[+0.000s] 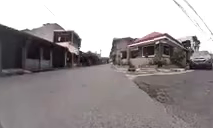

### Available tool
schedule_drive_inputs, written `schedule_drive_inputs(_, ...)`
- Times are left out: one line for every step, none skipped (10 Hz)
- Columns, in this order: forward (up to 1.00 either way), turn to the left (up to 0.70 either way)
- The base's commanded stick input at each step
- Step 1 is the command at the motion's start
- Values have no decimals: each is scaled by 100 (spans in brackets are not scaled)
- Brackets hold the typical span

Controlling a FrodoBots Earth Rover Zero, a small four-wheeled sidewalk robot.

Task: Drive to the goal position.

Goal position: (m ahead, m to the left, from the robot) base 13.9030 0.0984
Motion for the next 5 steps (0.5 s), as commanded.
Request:
schedule_drive_inputs(70, 1)
schedule_drive_inputs(70, 1)
schedule_drive_inputs(70, 1)
schedule_drive_inputs(70, 1)
schedule_drive_inputs(70, 1)
